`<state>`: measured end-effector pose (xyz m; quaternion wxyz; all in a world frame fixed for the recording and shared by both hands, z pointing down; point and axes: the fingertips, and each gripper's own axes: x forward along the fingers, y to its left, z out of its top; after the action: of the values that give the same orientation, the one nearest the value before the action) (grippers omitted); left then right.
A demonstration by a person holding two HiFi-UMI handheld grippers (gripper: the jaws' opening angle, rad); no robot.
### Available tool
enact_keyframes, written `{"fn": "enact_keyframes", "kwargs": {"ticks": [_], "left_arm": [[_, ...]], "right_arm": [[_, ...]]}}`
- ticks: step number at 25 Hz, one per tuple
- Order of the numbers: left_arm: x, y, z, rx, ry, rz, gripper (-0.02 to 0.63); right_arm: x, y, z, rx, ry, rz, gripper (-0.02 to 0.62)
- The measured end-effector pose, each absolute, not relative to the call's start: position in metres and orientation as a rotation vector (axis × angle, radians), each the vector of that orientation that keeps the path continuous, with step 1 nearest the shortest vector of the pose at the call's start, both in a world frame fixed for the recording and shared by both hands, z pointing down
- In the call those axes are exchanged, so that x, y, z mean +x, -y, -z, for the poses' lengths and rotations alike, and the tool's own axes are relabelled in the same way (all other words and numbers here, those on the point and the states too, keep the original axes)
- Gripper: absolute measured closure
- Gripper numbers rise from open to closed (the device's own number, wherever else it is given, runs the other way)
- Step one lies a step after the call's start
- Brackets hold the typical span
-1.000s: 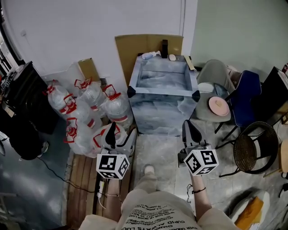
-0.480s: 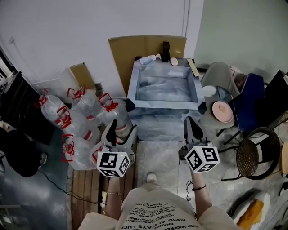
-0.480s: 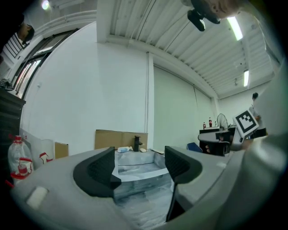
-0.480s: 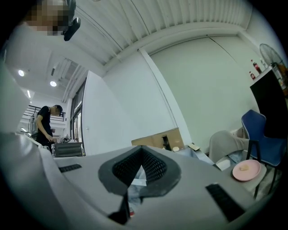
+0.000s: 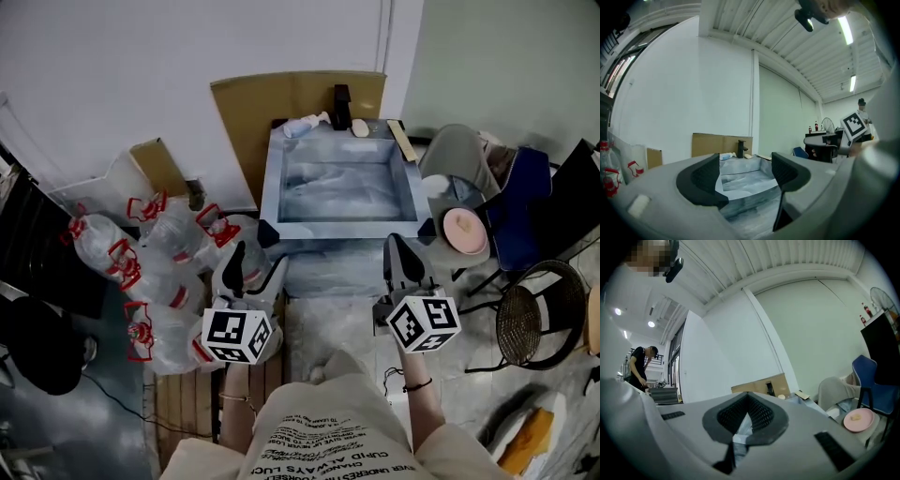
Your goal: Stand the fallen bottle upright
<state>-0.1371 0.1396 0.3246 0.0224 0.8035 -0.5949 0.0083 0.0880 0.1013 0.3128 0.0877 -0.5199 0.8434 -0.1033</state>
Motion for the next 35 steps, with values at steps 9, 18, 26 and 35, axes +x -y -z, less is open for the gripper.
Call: {"fn": "enact_keyframes", "kwargs": {"ticks": [9,18,26,35], "left_arm": [[-0.143,-0.094,-0.335,2.483,1.826,-0.031,0.273],[-0.149,-0.012,-0.333,2.475,1.830,-0.065,0.273],[-0.147,0.060,-0.331,2.465,1.817,-0.104,0.273],[-0.156,0.128,-0.334,2.430,1.849,-0.135,0.273]], "right_arm": [[0.075,-0.057,-0.319,-1.543,-2.529,0.306,0.592],[0.064,0.026,-0.313,-1.511,-2.538,0.313,0.592],[0.046,0.104,-0.310,-1.461,-2.593,0.330,0.592],[0.022,0.173,-0.316,-1.384,-2.664,0.340,0.592]]}}
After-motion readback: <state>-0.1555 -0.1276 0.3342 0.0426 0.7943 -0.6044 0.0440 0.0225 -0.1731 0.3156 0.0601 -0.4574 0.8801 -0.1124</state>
